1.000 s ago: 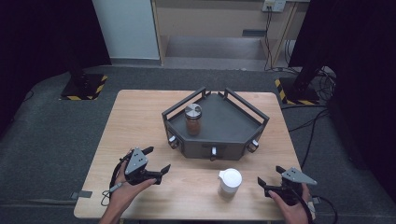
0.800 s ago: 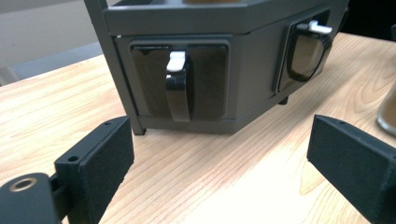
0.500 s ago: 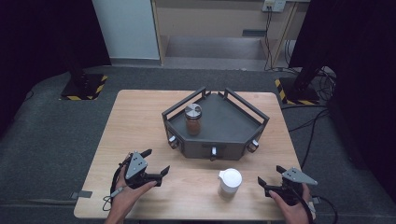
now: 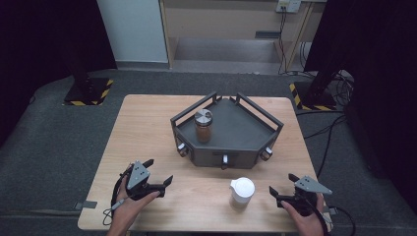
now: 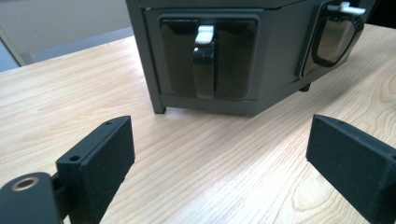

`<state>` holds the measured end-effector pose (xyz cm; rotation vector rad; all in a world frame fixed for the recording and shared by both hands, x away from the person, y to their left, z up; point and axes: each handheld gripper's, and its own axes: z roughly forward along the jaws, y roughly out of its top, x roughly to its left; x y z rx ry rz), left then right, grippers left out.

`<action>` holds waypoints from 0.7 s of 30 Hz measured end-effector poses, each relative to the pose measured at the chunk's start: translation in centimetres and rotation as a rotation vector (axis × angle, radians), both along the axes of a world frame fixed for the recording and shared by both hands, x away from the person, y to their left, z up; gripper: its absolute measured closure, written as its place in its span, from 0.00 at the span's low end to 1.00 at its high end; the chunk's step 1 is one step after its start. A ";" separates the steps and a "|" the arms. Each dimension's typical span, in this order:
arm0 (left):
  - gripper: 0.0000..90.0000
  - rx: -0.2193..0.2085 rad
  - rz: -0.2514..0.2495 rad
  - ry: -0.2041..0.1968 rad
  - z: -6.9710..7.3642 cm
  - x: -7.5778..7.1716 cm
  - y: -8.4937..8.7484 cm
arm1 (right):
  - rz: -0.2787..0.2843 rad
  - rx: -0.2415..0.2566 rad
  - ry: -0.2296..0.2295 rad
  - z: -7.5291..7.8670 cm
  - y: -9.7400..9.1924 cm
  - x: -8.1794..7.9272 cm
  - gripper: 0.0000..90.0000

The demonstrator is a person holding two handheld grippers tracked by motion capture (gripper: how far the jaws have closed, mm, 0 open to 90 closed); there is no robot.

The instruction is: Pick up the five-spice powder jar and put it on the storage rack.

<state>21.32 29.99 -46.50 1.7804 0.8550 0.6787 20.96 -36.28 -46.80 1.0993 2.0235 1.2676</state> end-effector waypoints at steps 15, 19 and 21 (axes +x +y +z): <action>0.08 0.042 -0.005 -0.014 0.3 -0.2 -0.3 | -0.004 0.007 0.000 -0.1 -0.1 0.0 0.08; 0.08 0.048 -0.003 -0.016 0.4 -0.3 -0.3 | -0.007 0.009 -0.004 -0.1 -0.2 -0.1 0.08; 0.08 0.052 0.000 -0.016 0.4 -0.4 -0.3 | -0.009 0.011 -0.004 0.0 -0.3 -0.1 0.08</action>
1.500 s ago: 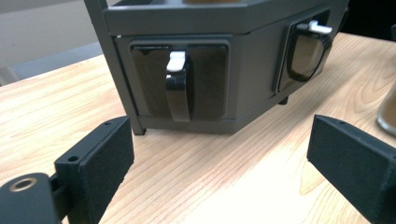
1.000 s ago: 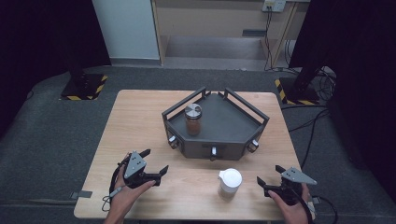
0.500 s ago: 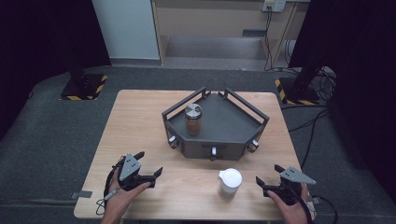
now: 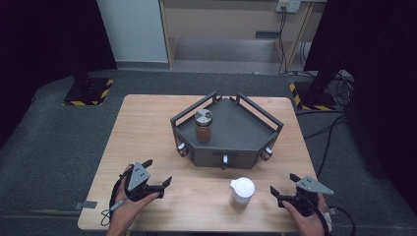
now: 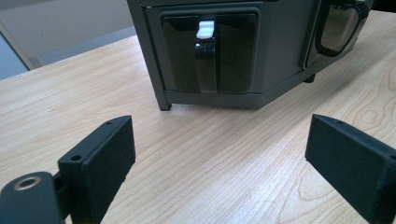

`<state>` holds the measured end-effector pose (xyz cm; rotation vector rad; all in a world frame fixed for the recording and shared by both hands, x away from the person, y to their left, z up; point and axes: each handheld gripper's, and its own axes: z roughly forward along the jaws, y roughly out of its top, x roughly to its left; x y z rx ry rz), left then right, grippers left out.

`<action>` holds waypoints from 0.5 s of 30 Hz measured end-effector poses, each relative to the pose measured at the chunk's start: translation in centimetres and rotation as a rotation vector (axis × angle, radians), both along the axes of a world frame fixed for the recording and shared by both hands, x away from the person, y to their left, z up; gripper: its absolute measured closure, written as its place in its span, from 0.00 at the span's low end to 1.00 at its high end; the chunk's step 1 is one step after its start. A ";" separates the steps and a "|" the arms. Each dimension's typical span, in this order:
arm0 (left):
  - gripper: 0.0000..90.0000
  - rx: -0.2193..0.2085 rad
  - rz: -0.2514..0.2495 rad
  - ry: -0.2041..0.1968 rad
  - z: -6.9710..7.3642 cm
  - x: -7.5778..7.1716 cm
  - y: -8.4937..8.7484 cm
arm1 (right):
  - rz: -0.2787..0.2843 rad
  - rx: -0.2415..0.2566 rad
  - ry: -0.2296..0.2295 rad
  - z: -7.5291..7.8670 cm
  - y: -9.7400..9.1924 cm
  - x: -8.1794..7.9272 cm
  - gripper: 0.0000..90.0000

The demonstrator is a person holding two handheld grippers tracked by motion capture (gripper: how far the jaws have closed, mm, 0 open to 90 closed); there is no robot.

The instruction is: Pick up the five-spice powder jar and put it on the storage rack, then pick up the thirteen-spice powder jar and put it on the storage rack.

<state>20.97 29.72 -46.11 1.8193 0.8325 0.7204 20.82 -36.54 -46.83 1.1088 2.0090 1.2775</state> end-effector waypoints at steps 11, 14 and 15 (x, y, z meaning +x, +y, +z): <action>0.09 0.000 0.014 -0.003 0.1 -0.2 0.2 | 0.001 0.005 -0.008 0.0 -0.2 -0.1 0.08; 0.09 -0.001 0.014 -0.001 0.1 -0.2 0.3 | 0.006 0.005 -0.008 0.0 -0.1 -0.1 0.07; 0.09 0.000 0.014 0.002 0.0 -0.2 0.3 | 0.006 0.007 -0.008 0.1 -0.1 -0.1 0.07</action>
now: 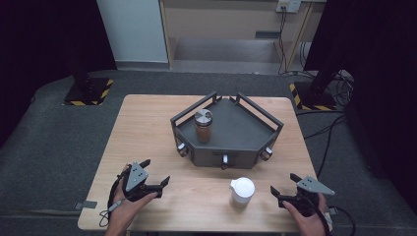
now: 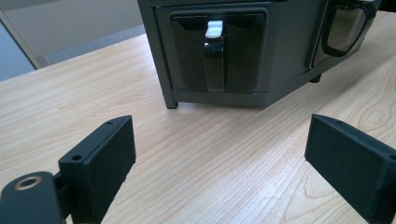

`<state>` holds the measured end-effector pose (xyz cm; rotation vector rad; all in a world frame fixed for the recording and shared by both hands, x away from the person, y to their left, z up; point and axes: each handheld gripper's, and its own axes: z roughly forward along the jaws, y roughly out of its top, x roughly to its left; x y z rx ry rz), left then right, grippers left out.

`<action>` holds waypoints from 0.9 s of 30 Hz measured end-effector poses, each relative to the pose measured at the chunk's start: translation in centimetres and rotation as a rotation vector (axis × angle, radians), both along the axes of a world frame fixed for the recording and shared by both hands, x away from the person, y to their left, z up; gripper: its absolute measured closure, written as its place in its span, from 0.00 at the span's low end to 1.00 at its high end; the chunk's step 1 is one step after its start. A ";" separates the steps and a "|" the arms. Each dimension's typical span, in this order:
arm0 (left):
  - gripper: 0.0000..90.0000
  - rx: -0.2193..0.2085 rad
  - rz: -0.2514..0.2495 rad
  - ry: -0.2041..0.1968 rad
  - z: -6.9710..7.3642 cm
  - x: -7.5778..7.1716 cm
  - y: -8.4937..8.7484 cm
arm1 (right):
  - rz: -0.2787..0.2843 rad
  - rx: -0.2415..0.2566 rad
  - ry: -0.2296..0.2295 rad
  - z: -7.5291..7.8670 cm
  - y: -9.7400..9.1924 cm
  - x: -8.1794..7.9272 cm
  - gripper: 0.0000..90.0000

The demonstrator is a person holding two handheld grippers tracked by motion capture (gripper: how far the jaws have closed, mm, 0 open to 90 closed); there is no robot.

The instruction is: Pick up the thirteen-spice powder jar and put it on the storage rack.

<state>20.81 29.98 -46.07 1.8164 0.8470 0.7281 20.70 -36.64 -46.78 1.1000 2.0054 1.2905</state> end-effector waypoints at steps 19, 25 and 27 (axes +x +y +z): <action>0.08 0.002 -0.002 0.008 -0.2 0.1 0.2 | 0.066 0.026 -0.011 0.6 -1.1 0.2 0.04; 0.08 -0.005 -0.011 0.020 -0.4 0.3 0.4 | 0.112 0.033 0.013 0.8 -1.5 0.8 0.04; 0.08 -0.002 -0.011 0.020 -0.4 0.3 0.4 | 0.135 0.035 0.023 0.8 -1.6 1.1 0.04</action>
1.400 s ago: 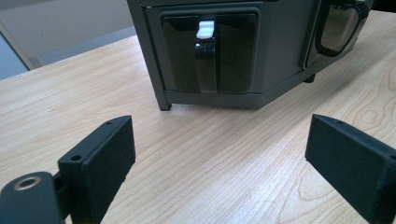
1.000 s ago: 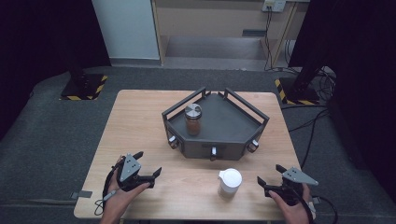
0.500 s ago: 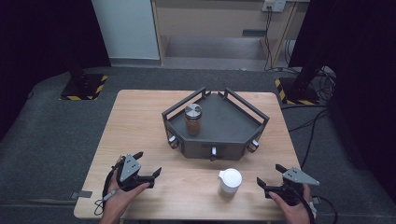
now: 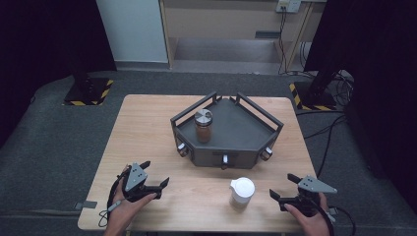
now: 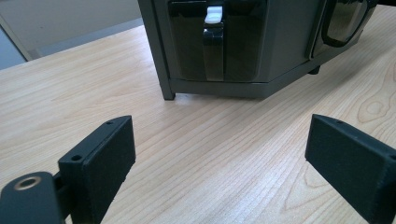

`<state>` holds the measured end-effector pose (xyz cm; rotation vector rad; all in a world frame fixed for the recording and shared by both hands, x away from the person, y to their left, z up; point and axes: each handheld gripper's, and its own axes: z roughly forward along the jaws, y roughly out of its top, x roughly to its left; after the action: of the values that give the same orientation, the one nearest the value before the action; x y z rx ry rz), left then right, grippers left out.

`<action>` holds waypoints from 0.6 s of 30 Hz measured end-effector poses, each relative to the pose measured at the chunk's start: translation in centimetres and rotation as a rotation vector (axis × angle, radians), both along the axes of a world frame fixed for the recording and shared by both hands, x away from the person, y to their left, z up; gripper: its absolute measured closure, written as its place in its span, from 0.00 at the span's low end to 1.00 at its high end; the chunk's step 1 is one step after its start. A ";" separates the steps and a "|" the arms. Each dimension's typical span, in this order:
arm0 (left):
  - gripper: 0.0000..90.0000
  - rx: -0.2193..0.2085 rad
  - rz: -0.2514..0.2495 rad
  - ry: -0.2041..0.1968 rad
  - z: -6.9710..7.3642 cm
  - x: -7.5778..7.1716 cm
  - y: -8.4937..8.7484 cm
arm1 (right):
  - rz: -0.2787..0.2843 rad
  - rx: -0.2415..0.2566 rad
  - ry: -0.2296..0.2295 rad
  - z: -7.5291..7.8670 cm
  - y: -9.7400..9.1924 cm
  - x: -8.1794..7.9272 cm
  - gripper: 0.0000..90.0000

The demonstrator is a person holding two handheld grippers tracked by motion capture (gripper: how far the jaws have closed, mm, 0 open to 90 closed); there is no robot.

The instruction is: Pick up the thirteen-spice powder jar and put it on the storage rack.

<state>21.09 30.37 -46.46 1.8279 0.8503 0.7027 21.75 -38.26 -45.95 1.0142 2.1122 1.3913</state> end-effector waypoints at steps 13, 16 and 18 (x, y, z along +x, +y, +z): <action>0.08 0.007 0.001 0.001 0.0 0.0 0.0 | 0.153 -0.016 0.039 0.3 0.1 1.5 0.04; 0.08 0.009 0.001 0.001 0.0 -0.1 0.0 | 0.195 -0.022 0.051 0.5 0.2 1.9 0.04; 0.08 0.009 0.001 0.000 0.0 -0.1 0.0 | 0.220 -0.021 0.058 0.5 0.3 2.2 0.04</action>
<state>21.03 30.35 -46.47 1.8359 0.8489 0.7083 23.91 -37.92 -45.45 0.8440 2.3344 1.4515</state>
